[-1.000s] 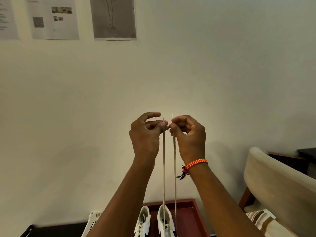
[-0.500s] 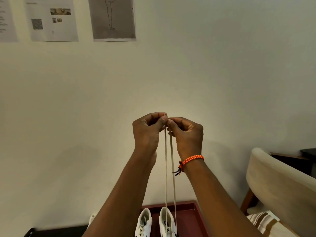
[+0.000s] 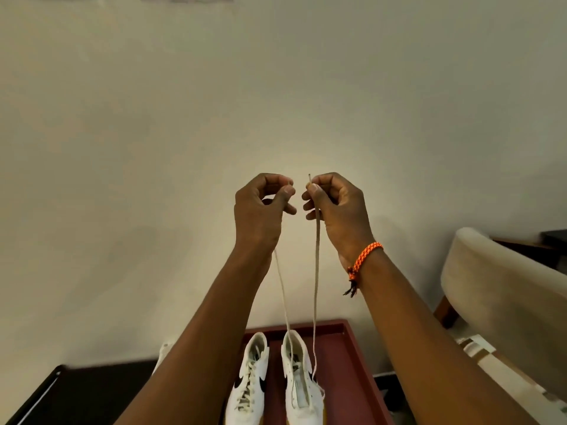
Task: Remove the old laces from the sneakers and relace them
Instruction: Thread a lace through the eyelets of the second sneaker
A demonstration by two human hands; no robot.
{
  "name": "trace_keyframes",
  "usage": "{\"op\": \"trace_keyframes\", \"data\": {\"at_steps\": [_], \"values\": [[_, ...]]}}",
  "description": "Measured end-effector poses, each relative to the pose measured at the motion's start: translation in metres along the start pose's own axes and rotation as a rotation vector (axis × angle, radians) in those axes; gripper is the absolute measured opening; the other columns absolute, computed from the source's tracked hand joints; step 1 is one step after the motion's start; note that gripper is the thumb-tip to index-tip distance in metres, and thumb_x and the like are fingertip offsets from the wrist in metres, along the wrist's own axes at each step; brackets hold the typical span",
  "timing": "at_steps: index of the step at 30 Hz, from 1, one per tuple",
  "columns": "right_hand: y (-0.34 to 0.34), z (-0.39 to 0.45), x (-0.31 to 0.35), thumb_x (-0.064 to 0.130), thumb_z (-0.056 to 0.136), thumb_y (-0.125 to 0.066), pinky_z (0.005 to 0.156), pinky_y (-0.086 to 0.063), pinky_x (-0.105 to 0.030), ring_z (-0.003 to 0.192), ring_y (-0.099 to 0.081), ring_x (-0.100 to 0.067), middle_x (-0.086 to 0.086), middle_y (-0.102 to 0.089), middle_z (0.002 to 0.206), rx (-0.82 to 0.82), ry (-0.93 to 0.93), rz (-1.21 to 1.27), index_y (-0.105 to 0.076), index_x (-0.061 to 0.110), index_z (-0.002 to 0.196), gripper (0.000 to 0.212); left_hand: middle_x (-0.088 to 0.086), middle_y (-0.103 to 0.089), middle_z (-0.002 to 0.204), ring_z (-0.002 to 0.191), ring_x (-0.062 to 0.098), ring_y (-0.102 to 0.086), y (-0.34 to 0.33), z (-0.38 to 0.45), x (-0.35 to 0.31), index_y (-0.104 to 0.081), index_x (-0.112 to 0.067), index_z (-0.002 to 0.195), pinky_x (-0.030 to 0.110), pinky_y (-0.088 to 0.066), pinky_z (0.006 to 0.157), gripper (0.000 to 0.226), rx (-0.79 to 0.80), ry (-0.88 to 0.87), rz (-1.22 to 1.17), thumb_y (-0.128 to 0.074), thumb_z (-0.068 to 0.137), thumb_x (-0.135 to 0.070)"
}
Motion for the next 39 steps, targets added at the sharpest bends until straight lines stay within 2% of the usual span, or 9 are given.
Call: {"op": "trace_keyframes", "data": {"at_steps": [5,9,13,17,23,26,31,35,39], "values": [[0.021,-0.034,-0.086,0.009,0.103,-0.064,0.063,-0.047,-0.016,0.066,-0.059,-0.004,-0.007,-0.075,0.085,0.047,-0.103,-0.097,-0.071,0.004,0.103,0.008,-0.008,-0.077,0.096,0.064,0.014,-0.062,0.011,-0.037,0.1,-0.076,-0.02,0.098,0.023,-0.055,0.064,0.009,0.002,0.056,0.125,-0.073,0.099,-0.012],[0.036,-0.083,-0.174,0.006,0.099,-0.07,0.069,-0.049,-0.018,0.069,-0.064,-0.004,-0.007,-0.073,0.079,0.061,-0.256,-0.155,-0.073,0.004,0.095,0.005,-0.003,-0.078,0.087,0.068,0.02,-0.07,0.02,-0.095,0.205,-0.077,-0.02,0.093,0.033,-0.056,0.067,0.015,0.041,0.265,0.161,-0.074,0.096,-0.006],[0.049,-0.134,-0.257,0.01,0.095,-0.074,0.076,-0.059,-0.032,0.076,-0.071,-0.017,0.0,-0.074,0.076,0.084,-0.366,-0.309,-0.075,0.016,0.087,0.01,-0.01,-0.079,0.087,0.078,0.011,-0.074,0.032,-0.156,0.294,-0.08,-0.029,0.091,0.041,-0.061,0.074,0.016,0.083,0.465,0.317,-0.078,0.094,-0.014],[0.052,-0.182,-0.32,0.009,0.094,-0.072,0.077,-0.058,-0.03,0.079,-0.07,-0.01,0.006,-0.074,0.079,0.174,-0.491,-0.394,-0.075,0.022,0.084,0.017,-0.016,-0.077,0.083,0.068,0.008,-0.073,0.041,-0.205,0.356,-0.078,-0.033,0.088,0.043,-0.064,0.071,0.019,0.103,0.628,0.482,-0.077,0.094,-0.015],[0.04,-0.229,-0.378,0.014,0.091,-0.077,0.076,-0.06,-0.026,0.083,-0.068,-0.008,0.008,-0.072,0.091,0.254,-0.595,-0.513,-0.076,0.025,0.081,0.015,-0.016,-0.076,0.081,0.074,0.007,-0.073,0.041,-0.233,0.406,-0.078,-0.032,0.093,0.04,-0.063,0.072,0.02,0.19,0.7,0.629,-0.073,0.092,-0.013],[0.03,-0.243,-0.401,0.017,0.088,-0.08,0.077,-0.058,-0.029,0.086,-0.065,-0.006,0.012,-0.062,0.102,0.286,-0.605,-0.577,-0.075,0.028,0.08,0.015,-0.017,-0.075,0.089,0.081,0.006,-0.071,0.042,-0.24,0.422,-0.077,-0.03,0.103,0.031,-0.056,0.069,0.02,0.187,0.675,0.732,-0.071,0.094,-0.014],[0.013,-0.253,-0.424,0.025,0.089,-0.079,0.074,-0.048,-0.028,0.122,-0.056,-0.015,0.012,-0.047,0.142,0.415,-0.569,-0.769,-0.074,0.03,0.081,0.01,-0.013,-0.074,0.106,0.095,0.009,-0.069,0.036,-0.235,0.431,-0.076,-0.028,0.113,0.03,-0.054,0.08,0.027,0.205,0.536,0.794,-0.078,0.09,-0.015],[0.002,-0.25,-0.428,0.023,0.09,-0.079,0.083,-0.051,-0.03,0.139,-0.046,-0.018,0.014,-0.035,0.16,0.493,-0.51,-0.851,-0.077,0.029,0.083,0.01,-0.013,-0.074,0.096,0.084,0.006,-0.066,0.024,-0.221,0.437,-0.081,-0.028,0.097,0.028,-0.052,0.073,0.014,0.346,0.433,0.822,-0.075,0.091,-0.017],[0.001,-0.254,-0.433,0.015,0.089,-0.081,0.099,-0.052,-0.037,0.147,-0.034,-0.018,0.011,-0.033,0.164,0.494,-0.567,-0.795,-0.078,0.029,0.081,0.016,-0.012,-0.073,0.077,0.069,0.004,-0.066,0.028,-0.23,0.456,-0.076,-0.027,0.086,0.025,-0.052,0.064,0.012,0.468,0.593,0.775,-0.073,0.092,-0.018]]}}
Point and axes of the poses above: each hand's wrist, its own z-axis towards the middle knuckle, its own y-axis out of the back of the hand, x = y × z, the point moved 4 cm from there along z, towards the middle knuckle
